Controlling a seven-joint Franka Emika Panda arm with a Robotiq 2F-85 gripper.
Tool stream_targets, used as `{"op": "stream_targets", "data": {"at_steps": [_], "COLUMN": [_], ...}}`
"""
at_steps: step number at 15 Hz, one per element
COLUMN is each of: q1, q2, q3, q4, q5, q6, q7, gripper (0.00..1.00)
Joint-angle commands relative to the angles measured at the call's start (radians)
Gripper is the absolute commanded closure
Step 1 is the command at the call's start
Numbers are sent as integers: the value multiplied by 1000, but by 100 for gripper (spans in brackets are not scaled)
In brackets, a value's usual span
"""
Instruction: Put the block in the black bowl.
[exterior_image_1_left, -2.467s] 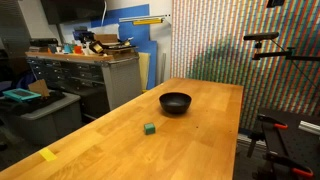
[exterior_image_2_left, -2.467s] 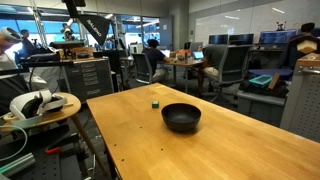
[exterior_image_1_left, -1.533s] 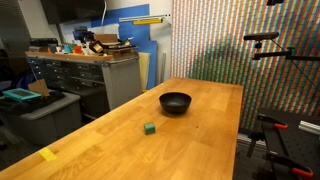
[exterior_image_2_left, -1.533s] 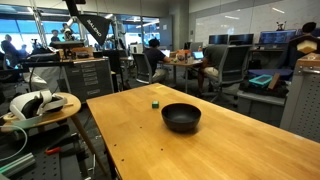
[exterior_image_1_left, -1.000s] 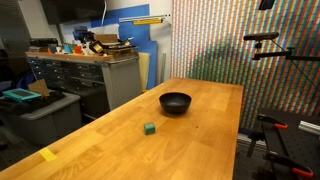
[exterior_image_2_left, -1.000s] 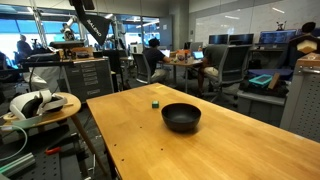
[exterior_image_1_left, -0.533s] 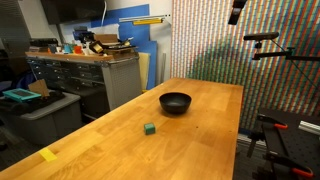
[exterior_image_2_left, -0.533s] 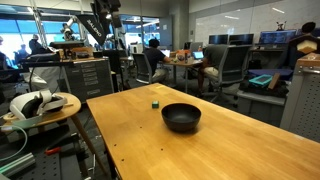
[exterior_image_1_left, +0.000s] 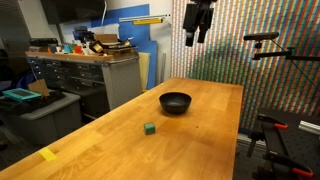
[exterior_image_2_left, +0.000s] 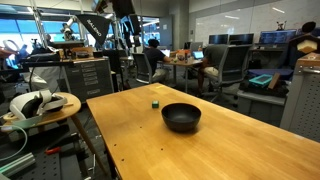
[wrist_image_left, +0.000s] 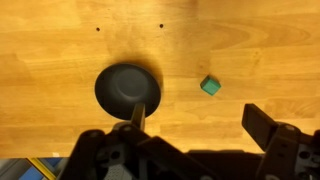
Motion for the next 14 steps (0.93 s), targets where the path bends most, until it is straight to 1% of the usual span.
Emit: {"op": "stream_targets", "data": {"at_steps": [1,5,7,8,11,14], "q1": [4,27,43,54,94,147], "q2": [189,340,399,431,516,596], "q3": [-6,-20,-40,-51,-102,-177], "q4": [143,220,232,237,254,282], "q5": [7,-40,-99,-97,-162,-264], "q6": [83,178,248,283,361,418], "q7": [120,231,310,327,418,509], "gripper": [0,0,0,0,0,0]}}
